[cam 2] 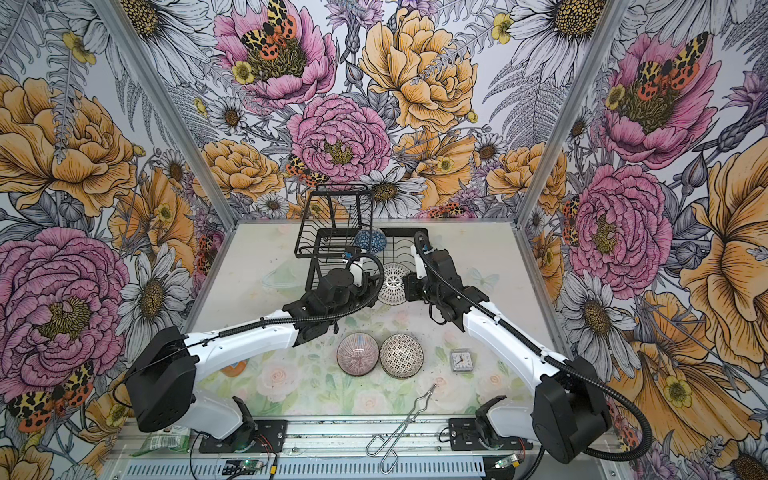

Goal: Load the bowls into the dish rack
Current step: 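Grasp the bowl rim with the right gripper while the left gripper releases it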

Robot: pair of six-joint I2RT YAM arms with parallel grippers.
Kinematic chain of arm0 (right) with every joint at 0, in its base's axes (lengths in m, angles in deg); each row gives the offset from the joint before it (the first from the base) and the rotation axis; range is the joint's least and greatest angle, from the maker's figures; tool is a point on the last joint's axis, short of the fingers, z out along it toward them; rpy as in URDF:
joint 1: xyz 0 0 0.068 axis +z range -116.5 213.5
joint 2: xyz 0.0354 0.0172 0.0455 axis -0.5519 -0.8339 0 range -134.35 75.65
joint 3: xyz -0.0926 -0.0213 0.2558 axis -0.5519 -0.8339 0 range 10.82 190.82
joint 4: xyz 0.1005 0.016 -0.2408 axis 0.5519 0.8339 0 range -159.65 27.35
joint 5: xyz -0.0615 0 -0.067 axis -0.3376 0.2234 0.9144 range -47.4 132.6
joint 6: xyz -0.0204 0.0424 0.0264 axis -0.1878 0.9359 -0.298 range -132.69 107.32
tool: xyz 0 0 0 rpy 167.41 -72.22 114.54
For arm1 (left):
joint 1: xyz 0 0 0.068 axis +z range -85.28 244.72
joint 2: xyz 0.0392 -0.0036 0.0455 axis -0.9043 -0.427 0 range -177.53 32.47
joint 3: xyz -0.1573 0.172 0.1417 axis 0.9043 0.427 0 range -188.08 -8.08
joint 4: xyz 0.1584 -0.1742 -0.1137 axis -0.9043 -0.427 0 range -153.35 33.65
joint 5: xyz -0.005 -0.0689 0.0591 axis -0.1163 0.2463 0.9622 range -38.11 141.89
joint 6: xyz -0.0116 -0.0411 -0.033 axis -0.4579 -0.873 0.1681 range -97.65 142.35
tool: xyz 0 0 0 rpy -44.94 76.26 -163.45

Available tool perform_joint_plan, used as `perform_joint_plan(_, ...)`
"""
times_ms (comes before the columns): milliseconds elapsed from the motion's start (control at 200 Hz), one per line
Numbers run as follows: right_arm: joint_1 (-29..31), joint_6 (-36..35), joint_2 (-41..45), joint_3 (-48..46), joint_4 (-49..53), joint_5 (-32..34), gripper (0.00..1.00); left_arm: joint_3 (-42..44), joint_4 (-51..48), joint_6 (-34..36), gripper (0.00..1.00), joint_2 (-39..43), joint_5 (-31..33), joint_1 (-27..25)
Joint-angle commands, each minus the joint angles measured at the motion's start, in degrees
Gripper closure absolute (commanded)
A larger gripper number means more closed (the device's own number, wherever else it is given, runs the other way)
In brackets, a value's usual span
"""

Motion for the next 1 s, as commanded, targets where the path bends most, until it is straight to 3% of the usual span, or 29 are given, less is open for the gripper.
perform_joint_plan(0, -0.11, -1.1, 0.06, 1.81, -2.65, 0.83, 1.0, -1.89, -1.6, -0.2, 0.33, 1.34, 0.0, -0.38)
perform_joint_plan(225, -0.72, -2.67, -0.89, 2.39, -2.71, 1.99, 1.0, -3.91, -6.59, 1.47, 0.01, 1.36, 0.01, -0.31)
perform_joint_plan(575, -2.53, -10.06, -2.97, 4.11, -2.77, 3.45, 1.0, -2.89, -14.97, 4.35, 0.01, 5.45, -0.57, 0.22)
perform_joint_plan(756, -4.04, -16.9, -4.7, 5.97, -3.61, 9.02, 1.0, -2.15, -18.91, 4.5, 0.01, 6.94, -2.24, 1.79)
perform_joint_plan(866, -4.5, -24.53, -5.86, 5.47, -8.76, 11.24, 1.0, -1.89, -19.51, 4.89, 0.01, 7.8, -2.58, 2.64)
perform_joint_plan(996, -5.62, -34.52, -7.55, 1.59, -22.75, 12.41, 1.0, -2.14, -19.79, 5.41, 0.01, 8.09, -4.57, 3.57)
